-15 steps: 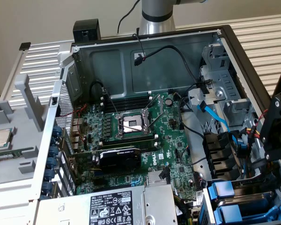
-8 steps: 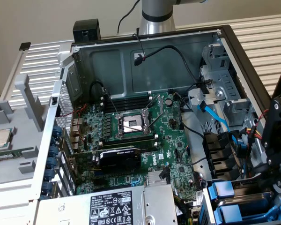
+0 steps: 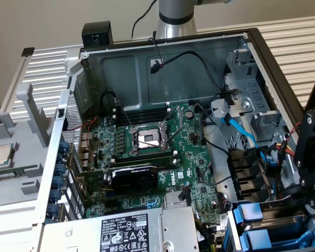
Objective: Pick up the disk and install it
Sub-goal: 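Insert the first disk wire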
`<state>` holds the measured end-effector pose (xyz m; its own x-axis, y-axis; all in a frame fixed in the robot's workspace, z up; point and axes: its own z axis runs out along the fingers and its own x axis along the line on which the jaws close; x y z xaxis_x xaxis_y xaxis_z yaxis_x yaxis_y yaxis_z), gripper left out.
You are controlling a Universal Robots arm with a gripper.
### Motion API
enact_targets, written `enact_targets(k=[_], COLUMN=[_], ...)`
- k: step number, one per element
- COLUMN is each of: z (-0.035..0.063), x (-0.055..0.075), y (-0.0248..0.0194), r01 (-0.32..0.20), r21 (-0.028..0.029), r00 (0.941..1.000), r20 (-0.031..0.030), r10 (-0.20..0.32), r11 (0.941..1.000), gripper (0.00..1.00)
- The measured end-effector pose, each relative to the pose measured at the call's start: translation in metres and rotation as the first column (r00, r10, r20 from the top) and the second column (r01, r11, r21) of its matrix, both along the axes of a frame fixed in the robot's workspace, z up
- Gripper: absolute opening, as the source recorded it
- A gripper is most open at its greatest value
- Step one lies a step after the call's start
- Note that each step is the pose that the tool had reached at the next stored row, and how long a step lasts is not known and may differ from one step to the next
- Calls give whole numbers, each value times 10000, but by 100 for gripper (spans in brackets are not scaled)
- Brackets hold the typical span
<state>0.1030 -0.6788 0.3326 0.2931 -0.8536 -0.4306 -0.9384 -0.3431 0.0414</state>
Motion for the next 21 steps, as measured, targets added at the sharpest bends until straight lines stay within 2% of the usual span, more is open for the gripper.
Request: enact_targets(k=[2, 4, 8, 10, 16, 20, 21], z=[8, 28, 91, 107, 126, 151, 157], x=[0, 0, -2, -6, -25, -39, -43], y=[1, 10, 56, 77, 164, 235, 252], r01=[-1, -1, 0, 0, 3, 7, 7], r21=[-31, -124, -361, -536, -1146, -1459, -1555], r00=[10000, 10000, 10000, 10000, 10000, 10000, 10000], r20=[0, -1, 7, 15, 58, 76, 79], r10=[1, 1, 0, 1, 3, 5, 6], r11=[10000, 9999, 9993, 9986, 9934, 9893, 9878], gripper=[17, 17, 17, 17, 17, 17, 17])
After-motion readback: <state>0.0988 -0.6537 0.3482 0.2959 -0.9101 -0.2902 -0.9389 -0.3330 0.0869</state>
